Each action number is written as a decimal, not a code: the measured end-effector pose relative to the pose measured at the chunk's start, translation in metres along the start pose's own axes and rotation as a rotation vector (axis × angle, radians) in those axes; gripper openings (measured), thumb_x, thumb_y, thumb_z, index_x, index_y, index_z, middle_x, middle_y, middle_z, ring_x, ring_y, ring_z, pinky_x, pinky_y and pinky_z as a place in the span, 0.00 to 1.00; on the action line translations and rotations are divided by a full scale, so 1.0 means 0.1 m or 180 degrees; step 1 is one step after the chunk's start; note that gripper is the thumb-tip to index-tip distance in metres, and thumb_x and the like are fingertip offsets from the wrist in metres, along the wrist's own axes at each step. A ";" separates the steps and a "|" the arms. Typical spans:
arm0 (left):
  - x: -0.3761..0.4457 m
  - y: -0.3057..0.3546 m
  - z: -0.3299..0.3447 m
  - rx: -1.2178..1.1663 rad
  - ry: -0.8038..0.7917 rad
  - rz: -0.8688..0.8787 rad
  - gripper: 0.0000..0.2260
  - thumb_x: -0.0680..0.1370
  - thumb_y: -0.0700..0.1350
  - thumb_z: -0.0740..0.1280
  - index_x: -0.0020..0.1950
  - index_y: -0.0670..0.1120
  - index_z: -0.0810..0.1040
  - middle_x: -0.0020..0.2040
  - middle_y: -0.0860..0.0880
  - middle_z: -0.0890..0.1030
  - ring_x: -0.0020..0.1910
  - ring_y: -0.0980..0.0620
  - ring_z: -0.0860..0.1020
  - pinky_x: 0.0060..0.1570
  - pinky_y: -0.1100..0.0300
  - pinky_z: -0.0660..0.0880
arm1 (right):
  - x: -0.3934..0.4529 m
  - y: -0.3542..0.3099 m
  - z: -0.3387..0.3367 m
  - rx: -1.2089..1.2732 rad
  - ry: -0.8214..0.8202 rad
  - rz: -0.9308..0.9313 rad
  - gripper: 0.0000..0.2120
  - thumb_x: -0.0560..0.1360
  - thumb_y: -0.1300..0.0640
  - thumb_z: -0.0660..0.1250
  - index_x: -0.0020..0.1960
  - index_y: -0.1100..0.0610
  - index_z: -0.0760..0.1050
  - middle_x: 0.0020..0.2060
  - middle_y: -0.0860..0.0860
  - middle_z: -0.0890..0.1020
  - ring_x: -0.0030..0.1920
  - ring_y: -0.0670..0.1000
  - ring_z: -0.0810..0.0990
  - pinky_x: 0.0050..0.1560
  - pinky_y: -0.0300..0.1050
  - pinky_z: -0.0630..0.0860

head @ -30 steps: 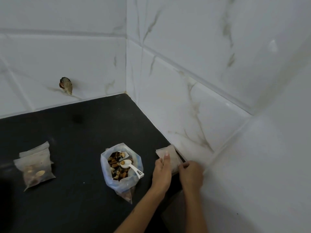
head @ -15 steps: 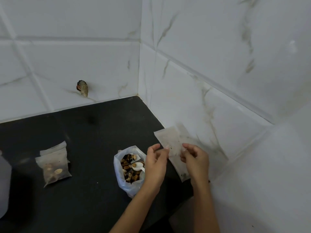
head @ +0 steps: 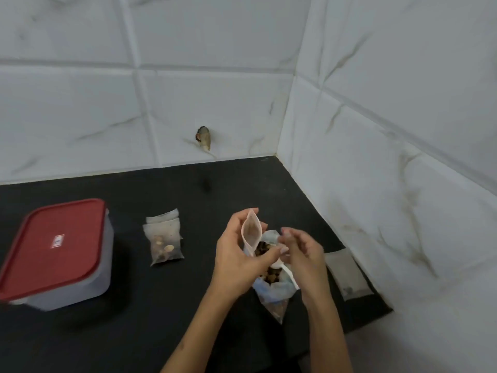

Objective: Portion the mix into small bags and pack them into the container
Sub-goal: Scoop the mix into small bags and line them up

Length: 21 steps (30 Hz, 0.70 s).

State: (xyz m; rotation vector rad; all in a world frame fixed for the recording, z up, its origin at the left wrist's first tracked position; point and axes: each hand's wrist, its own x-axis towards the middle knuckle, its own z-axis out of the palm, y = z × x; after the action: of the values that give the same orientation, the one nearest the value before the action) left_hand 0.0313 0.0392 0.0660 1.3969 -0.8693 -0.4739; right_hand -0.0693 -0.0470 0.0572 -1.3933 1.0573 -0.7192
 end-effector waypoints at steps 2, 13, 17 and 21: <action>-0.03 -0.03 -0.19 0.0546 0.0090 0.0198 0.30 0.64 0.47 0.79 0.62 0.51 0.72 0.51 0.55 0.79 0.53 0.57 0.78 0.52 0.66 0.75 | -0.14 -0.17 0.15 0.0154 0.0224 -0.0354 0.07 0.76 0.50 0.66 0.44 0.52 0.79 0.40 0.49 0.83 0.43 0.46 0.82 0.48 0.46 0.80; -0.25 -0.20 -0.66 0.1653 0.0012 0.0410 0.26 0.66 0.44 0.77 0.62 0.48 0.73 0.57 0.54 0.77 0.56 0.55 0.76 0.58 0.55 0.74 | -0.60 -0.40 0.58 -0.2115 -0.0482 -0.1269 0.10 0.74 0.62 0.67 0.47 0.48 0.82 0.39 0.34 0.73 0.43 0.34 0.76 0.40 0.21 0.68; -0.28 -0.22 -0.58 0.1634 0.0188 0.0577 0.25 0.67 0.48 0.71 0.63 0.43 0.74 0.54 0.52 0.77 0.52 0.54 0.77 0.55 0.57 0.75 | -0.57 -0.41 0.59 -0.2101 -0.0660 -0.1140 0.06 0.74 0.54 0.68 0.49 0.47 0.81 0.44 0.38 0.79 0.41 0.36 0.76 0.40 0.25 0.70; -0.29 -0.25 -0.46 0.1717 0.0495 0.0610 0.24 0.66 0.47 0.70 0.62 0.43 0.75 0.53 0.55 0.76 0.50 0.55 0.77 0.52 0.54 0.76 | -0.54 -0.39 0.53 -0.2017 -0.0814 -0.1187 0.11 0.72 0.49 0.70 0.54 0.42 0.80 0.56 0.37 0.77 0.51 0.36 0.75 0.49 0.30 0.72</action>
State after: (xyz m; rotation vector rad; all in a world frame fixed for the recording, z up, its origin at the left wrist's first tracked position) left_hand 0.0534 0.0864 0.0374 1.7883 -1.0350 0.0266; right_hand -0.0356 0.0200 0.0972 -2.2052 0.8599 -0.4573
